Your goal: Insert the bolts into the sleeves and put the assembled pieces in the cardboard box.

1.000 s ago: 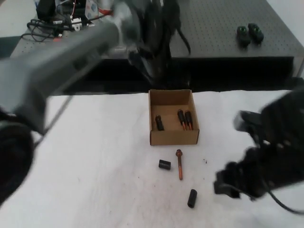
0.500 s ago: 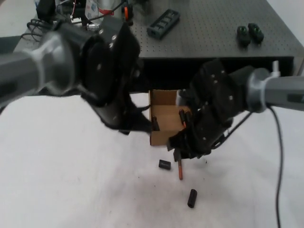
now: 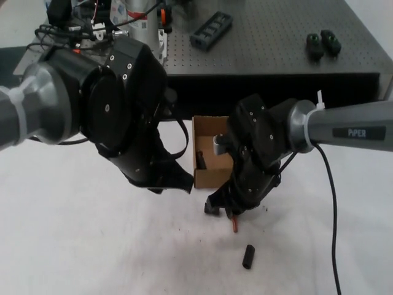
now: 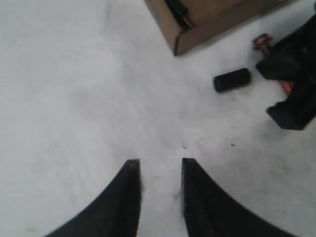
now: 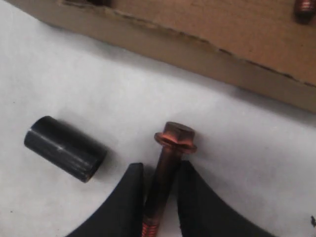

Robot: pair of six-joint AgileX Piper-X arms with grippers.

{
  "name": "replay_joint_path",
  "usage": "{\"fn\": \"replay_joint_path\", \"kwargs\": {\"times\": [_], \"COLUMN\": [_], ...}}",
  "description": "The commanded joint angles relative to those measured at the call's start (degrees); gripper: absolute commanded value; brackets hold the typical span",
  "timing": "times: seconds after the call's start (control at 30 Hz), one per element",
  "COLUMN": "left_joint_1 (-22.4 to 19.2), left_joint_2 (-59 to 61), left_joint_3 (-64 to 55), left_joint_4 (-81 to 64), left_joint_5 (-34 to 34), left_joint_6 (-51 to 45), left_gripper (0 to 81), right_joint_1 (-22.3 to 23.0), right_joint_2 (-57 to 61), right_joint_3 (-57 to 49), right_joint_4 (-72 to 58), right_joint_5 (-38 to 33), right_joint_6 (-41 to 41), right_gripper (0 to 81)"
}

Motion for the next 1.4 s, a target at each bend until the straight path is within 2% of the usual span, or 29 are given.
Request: {"fn": "replay_joint_path", "kwargs": {"times": [0.0,0.17,0.23,0.27,0.4,0.57,0.77,0.9,1.13,1.37], "left_joint_1": [0.0,0.0,0.0,0.0,-0.6,-4.6,-11.7,-13.7,-13.7,-13.7], "left_joint_2": [-0.6,-0.6,-0.6,-0.3,1.0,5.9,15.1,21.4,29.9,33.0], "left_joint_3": [-0.1,-0.1,-0.1,-0.1,-0.1,-1.0,-7.6,-13.6,-23.3,-25.5], "left_joint_4": [-0.3,-0.3,-0.7,-0.8,-3.1,-7.6,-7.0,-3.8,4.7,7.4], "left_joint_5": [9.8,12.6,17.0,18.9,20.7,20.7,20.7,20.7,20.7,22.5], "left_joint_6": [-0.1,-0.1,0.1,1.0,3.7,4.6,4.6,4.6,4.4,3.2], "left_gripper": [21.3,21.3,21.3,21.3,22.7,34.2,33.9,33.9,33.9,33.9], "right_joint_1": [-0.3,-0.3,-0.5,-0.8,-3.5,-9.0,-15.9,-18.9,-20.6,-20.6], "right_joint_2": [0.5,1.2,1.1,0.7,-3.5,-14.7,-30.6,-39.3,-50.5,-52.8], "right_joint_3": [-0.4,-0.4,-0.4,-0.4,0.3,7.1,18.0,24.1,30.7,31.8], "right_joint_4": [0.5,0.2,0.2,0.4,2.9,3.5,4.4,5.7,6.2,6.2], "right_joint_5": [0.1,0.0,0.0,-0.2,-5.1,-5.6,-5.6,-5.6,-5.6,-5.6], "right_joint_6": [-0.8,-1.1,-2.1,-2.1,-2.9,-3.2,-3.3,-3.3,-2.8,-2.0], "right_gripper": [15.8,13.8,3.6,2.4,4.1,4.1,4.1,4.1,4.1,4.1]}}
